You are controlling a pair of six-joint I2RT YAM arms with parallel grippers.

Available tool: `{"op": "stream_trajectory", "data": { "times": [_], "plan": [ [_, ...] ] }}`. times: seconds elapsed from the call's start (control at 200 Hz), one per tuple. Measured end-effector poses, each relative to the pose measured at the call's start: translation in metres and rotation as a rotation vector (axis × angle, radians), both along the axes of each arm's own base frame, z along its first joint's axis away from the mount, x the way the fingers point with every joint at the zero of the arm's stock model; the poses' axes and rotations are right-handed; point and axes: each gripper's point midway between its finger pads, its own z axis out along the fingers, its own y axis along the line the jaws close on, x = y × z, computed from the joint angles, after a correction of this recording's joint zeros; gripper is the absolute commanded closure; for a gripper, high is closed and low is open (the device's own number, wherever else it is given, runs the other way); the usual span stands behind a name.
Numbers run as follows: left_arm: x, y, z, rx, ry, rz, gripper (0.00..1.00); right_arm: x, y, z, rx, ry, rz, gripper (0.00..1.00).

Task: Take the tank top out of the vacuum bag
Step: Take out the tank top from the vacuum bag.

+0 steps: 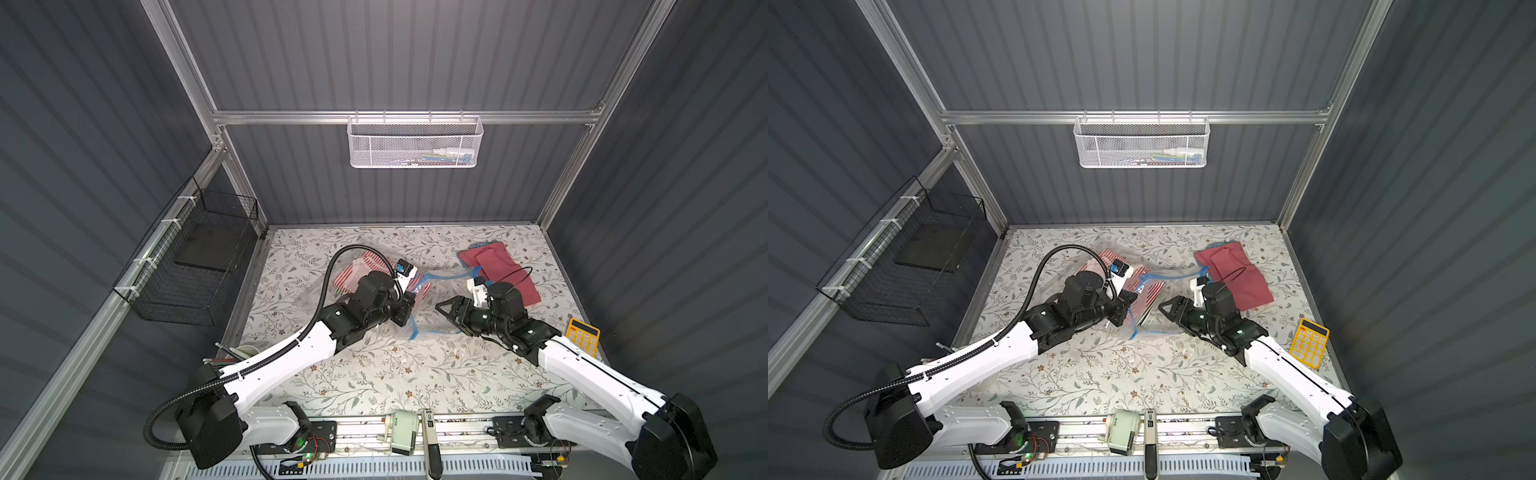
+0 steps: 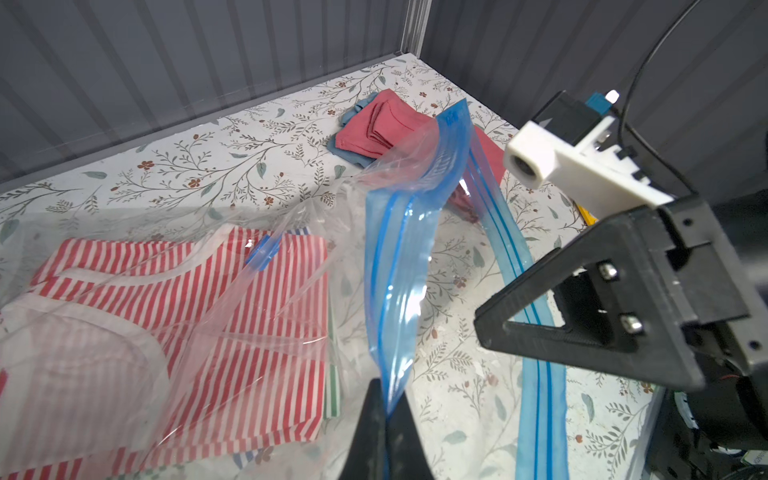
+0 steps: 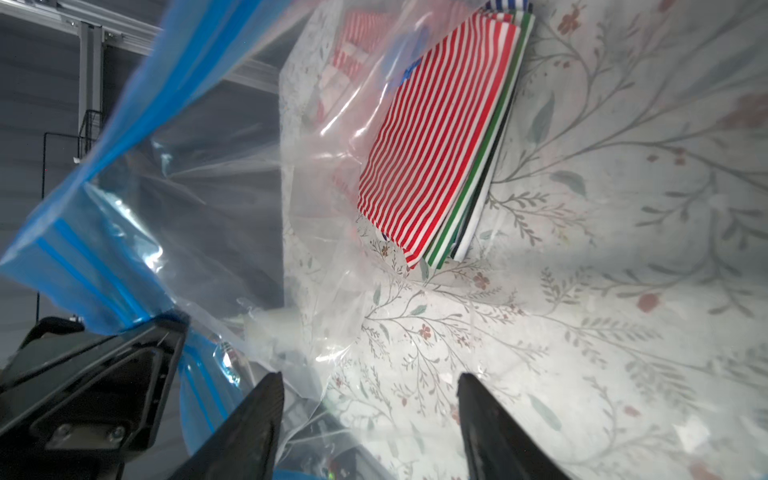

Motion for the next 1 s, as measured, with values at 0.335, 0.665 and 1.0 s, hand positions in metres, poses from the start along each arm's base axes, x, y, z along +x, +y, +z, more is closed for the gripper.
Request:
{"op": "stream_trajectory", "data": {
  "times": [0.335, 0.665, 1.0],
  "plan": [
    [0.004, -0.001, -0.001, 0.0, 0.01, 0.022, 1.0, 0.012, 0.009, -0.035, -0.07, 0.069, -0.07, 0.52],
    [0.015, -0.006, -0.004, 0.02, 0.012, 0.045, 1.0, 0.012, 0.034, -0.041, -0.056, 0.065, -0.03, 0.53],
    [0.01, -0.013, 0.005, -0.01, 0.019, 0.0, 1.0, 0.026, 0.062, -0.054, 0.023, 0.136, -0.011, 0.62]
  ]
}}
